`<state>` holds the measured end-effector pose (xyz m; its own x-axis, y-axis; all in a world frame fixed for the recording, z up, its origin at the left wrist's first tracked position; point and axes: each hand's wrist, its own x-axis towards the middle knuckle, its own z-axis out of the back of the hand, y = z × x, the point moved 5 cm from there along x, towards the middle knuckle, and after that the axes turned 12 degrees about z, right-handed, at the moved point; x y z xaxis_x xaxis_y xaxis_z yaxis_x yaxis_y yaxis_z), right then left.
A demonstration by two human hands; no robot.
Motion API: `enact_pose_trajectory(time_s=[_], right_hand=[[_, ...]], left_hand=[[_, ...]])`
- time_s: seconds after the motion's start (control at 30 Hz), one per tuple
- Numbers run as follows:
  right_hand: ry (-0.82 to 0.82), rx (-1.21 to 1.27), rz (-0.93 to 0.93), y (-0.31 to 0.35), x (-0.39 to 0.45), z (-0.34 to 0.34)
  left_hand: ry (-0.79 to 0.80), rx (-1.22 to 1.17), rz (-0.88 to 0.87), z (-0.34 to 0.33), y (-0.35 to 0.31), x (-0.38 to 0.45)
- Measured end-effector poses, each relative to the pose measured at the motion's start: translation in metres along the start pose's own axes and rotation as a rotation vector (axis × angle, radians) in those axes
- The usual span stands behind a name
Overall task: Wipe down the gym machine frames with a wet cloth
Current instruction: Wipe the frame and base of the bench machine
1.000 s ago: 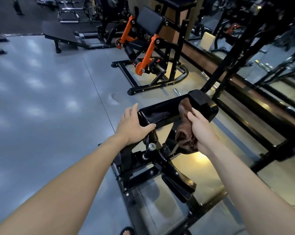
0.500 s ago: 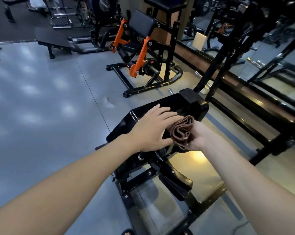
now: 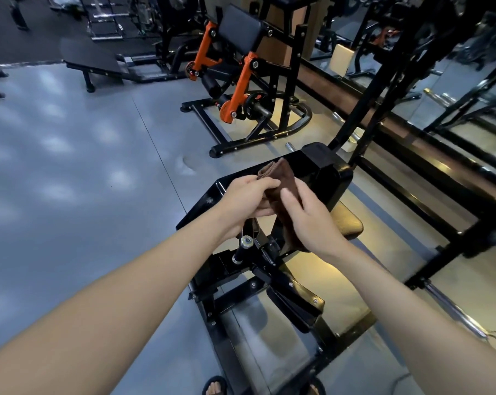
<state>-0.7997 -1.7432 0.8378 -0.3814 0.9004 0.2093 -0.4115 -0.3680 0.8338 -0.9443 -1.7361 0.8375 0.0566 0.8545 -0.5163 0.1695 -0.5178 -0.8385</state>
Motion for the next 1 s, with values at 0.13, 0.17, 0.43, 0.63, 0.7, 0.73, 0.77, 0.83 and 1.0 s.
enact_pose_trajectory(time_s=[0.13, 0.17, 0.43, 0.63, 0.7, 0.73, 0.77, 0.83, 1.0], right_hand=[[-0.181, -0.242, 0.081, -0.007, 0.021, 0.010], [-0.248, -0.267, 0.047, -0.011, 0.029, 0.017], [-0.162, -0.734, -0.043, -0.022, 0.085, 0.009], [0.016, -0.886, 0.265, 0.013, 0.051, -0.091], [0.065, -0.952, 0.369, 0.012, 0.052, -0.086], [0.068, -0.970, 0.358, 0.003, 0.059, -0.072], [0.045, -0.973, 0.288, -0.008, 0.067, -0.054], [-0.096, -0.878, 0.058, -0.032, 0.077, -0.015], [-0.190, -0.815, 0.118, -0.004, 0.064, -0.064]], left_hand=[[-0.081, 0.115, -0.118, 0.018, -0.010, 0.000], [-0.221, 0.204, -0.218, 0.030, -0.014, -0.002], [-0.414, 0.759, -0.186, 0.093, 0.038, 0.028], [-0.553, 0.938, -0.240, 0.102, 0.042, 0.036], [-0.538, 0.916, -0.235, 0.104, 0.041, 0.036], [-0.528, 0.904, -0.233, 0.105, 0.041, 0.036], [-0.523, 0.900, -0.240, 0.106, 0.041, 0.037], [-0.519, 0.910, -0.247, 0.105, 0.042, 0.038], [-0.548, 0.946, -0.264, 0.104, 0.045, 0.042]])
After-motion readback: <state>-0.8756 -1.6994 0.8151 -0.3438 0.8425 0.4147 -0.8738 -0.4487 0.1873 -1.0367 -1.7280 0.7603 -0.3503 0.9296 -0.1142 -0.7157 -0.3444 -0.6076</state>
